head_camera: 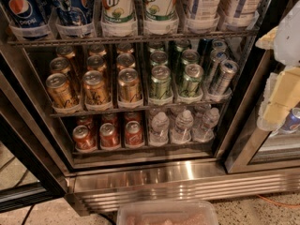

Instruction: Pick pepsi can from top shelf of fridge

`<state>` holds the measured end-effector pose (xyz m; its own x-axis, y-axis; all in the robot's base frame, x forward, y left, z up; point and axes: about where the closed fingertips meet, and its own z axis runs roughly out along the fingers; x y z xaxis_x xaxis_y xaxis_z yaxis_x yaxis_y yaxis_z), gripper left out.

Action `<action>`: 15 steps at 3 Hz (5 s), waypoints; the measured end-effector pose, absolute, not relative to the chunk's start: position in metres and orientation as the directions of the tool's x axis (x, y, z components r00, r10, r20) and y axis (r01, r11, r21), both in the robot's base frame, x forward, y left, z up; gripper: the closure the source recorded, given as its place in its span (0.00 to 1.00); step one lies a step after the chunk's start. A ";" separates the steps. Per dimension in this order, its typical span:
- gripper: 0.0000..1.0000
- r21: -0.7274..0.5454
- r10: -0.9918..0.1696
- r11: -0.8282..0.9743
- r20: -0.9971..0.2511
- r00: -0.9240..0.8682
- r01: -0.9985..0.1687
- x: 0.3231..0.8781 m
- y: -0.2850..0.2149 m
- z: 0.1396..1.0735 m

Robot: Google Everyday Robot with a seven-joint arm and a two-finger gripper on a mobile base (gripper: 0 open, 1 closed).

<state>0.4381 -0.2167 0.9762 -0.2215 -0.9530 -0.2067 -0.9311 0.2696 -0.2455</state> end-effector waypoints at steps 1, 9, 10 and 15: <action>0.00 -0.245 -0.953 0.270 -0.207 -0.222 -0.931 0.438 -0.217 0.976; 0.00 -0.325 -0.623 0.227 -0.773 0.120 -0.918 0.422 0.100 1.021; 0.00 -0.346 -0.577 0.136 -0.790 0.210 -0.928 0.414 0.137 1.034; 0.00 -0.466 -0.478 0.235 -0.819 0.317 -0.853 0.394 0.171 1.061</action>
Offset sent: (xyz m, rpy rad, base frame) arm -0.0063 0.0256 -0.0118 0.0991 0.0076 -0.0092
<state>0.3935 0.1714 1.0606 0.3166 -0.4779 -0.8194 -0.8528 0.2349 -0.4665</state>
